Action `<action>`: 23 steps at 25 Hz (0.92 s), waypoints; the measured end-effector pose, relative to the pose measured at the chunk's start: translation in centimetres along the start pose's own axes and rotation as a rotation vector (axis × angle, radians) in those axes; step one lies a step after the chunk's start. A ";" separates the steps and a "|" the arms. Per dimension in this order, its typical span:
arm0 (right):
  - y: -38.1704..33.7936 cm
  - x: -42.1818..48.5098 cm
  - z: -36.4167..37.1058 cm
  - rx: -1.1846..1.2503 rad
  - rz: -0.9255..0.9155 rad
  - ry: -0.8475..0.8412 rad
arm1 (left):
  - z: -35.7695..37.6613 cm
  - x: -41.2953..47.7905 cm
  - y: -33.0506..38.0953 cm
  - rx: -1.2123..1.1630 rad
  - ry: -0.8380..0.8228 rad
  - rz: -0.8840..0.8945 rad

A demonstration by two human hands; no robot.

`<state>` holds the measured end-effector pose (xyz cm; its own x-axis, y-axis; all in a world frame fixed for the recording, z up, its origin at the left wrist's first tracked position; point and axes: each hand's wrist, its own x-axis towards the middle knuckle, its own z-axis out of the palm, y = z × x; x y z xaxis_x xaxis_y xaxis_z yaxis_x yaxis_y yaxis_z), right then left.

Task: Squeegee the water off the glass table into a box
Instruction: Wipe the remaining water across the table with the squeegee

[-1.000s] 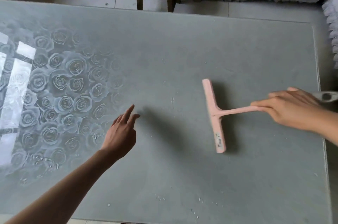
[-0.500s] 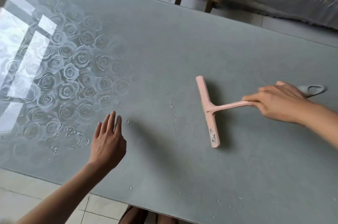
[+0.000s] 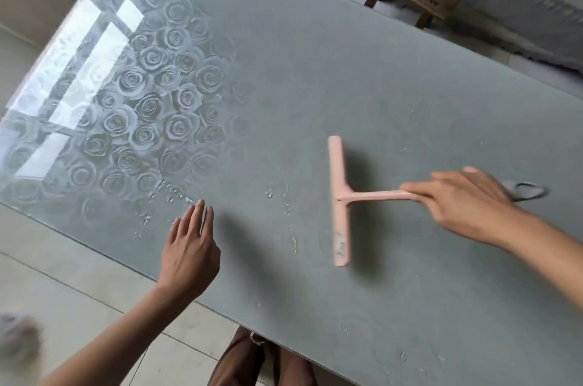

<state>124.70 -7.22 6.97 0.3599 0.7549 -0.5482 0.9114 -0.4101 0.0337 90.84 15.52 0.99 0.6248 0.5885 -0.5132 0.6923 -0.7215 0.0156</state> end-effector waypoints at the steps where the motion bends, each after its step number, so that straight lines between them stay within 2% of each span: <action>1: 0.3 -0.5 -0.1 -0.037 0.039 -0.020 | -0.1 -0.3 -0.5 -0.022 0.008 -0.012; 4: -5.6 1.3 0.7 0.014 -0.004 -0.043 | 0.2 -1.5 -2.0 -0.069 0.075 -0.006; 7: -11.7 3.4 0.6 0.038 -0.125 0.074 | 0.8 -2.7 -3.3 -0.072 0.053 -0.041; 10: -8.9 2.3 -1.2 0.016 -0.151 0.288 | 1.6 -3.6 -4.8 -0.079 0.036 -0.080; 11: -7.0 1.6 -1.6 -0.020 -0.129 0.275 | 1.9 -3.9 -5.2 -0.085 0.030 -0.084; 14: -6.6 1.0 -2.1 -0.132 0.010 0.034 | 2.4 -4.8 -6.3 -0.083 -0.012 -0.069; 17: -13.1 3.8 -0.7 -0.032 -0.081 0.024 | 3.3 -5.4 -7.4 -0.048 -0.020 -0.041; 19: -16.8 5.3 -0.6 -0.037 -0.183 0.091 | 3.9 -5.4 -7.9 -0.047 -0.014 -0.030; 21: -16.2 5.6 -1.8 -0.044 -0.221 0.139 | 4.4 -5.3 -8.4 -0.054 0.010 -0.018; 23: -13.1 4.8 -3.2 -0.062 -0.163 0.165 | 4.4 -5.2 -8.9 -0.083 0.014 -0.009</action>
<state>115.09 3.46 6.55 0.2302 0.8838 -0.4072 0.9688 -0.2476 0.0103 79.86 17.26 -0.27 0.6227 0.6006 -0.5015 0.7253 -0.6835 0.0822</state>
